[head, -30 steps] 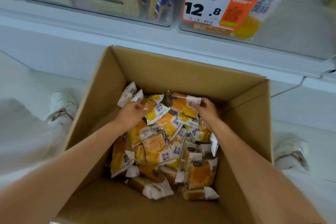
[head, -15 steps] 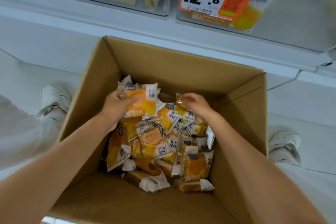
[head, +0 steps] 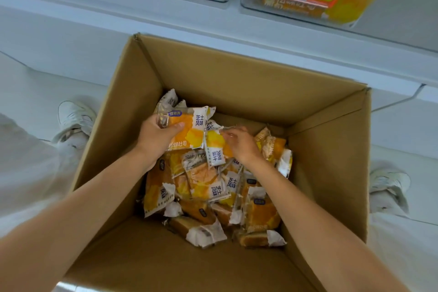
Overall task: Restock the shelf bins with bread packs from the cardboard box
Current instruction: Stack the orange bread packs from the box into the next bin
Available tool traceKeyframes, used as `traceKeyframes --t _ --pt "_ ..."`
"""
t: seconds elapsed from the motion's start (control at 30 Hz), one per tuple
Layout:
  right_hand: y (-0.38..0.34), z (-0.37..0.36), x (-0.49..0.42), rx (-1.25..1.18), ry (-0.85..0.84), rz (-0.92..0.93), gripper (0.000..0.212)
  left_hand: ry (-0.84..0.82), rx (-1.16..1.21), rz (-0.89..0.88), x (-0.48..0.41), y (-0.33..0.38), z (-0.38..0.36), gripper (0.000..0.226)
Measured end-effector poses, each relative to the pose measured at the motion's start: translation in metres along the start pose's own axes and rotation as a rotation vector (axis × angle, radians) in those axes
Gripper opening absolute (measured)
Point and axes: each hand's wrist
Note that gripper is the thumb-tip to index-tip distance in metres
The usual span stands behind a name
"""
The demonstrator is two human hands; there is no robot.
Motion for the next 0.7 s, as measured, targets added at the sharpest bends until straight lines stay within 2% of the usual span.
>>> traceKeyframes --t 0.03,0.13,0.17,0.23,0.3,0.33,0.37,0.4,0.47,0.57,0.63,0.7 --pt "0.006 0.000 -0.003 0.106 0.005 -0.028 0.034 -0.001 0.009 0.007 0.001 -0.001 0.000 0.017" --pt "0.015 0.007 -0.013 0.398 -0.156 -0.060 0.079 -0.002 0.014 0.026 0.002 -0.005 0.002 0.026" --pt "0.014 0.009 -0.016 0.530 -0.204 0.016 0.080 -0.005 0.011 0.030 0.002 -0.005 0.004 0.027" --pt "0.009 0.014 -0.020 0.772 -0.258 0.200 0.068 -0.012 0.019 0.039 0.001 -0.005 0.007 0.029" --pt "-0.002 0.024 -0.018 0.882 -0.335 0.246 0.054 -0.020 0.022 0.036 0.003 -0.003 0.010 0.028" --pt "-0.008 0.033 -0.016 0.870 -0.360 0.225 0.041 -0.024 0.013 0.030 0.004 -0.002 0.011 0.027" --pt "-0.014 0.045 -0.011 0.807 -0.343 0.217 0.023 -0.028 -0.001 0.026 0.005 -0.001 0.013 0.026" --pt "-0.020 0.058 -0.006 0.701 -0.312 0.189 0.013 -0.031 -0.015 0.021 0.006 0.001 0.013 0.023" --pt "-0.038 0.091 0.009 0.391 -0.213 0.092 0.027 -0.014 -0.031 0.001 0.012 0.005 0.012 0.018" --pt "-0.068 0.122 0.039 -0.184 -0.149 -0.032 0.018 0.022 -0.023 0.011 0.025 0.011 0.007 0.025" --pt "-0.085 0.126 0.052 -0.461 -0.105 -0.085 0.043 -0.004 -0.003 0.070 0.040 0.017 0.003 0.048" --pt "-0.102 0.122 0.067 -0.646 -0.013 -0.121 0.065 -0.148 0.069 0.123 0.058 0.024 0.000 0.079"
Point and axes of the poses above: each hand's wrist, its own x-axis away from the middle knuckle, its own z-axis out of the back of the hand, y = z × x, and after that the axes turned 4 degrees about y, right-handed
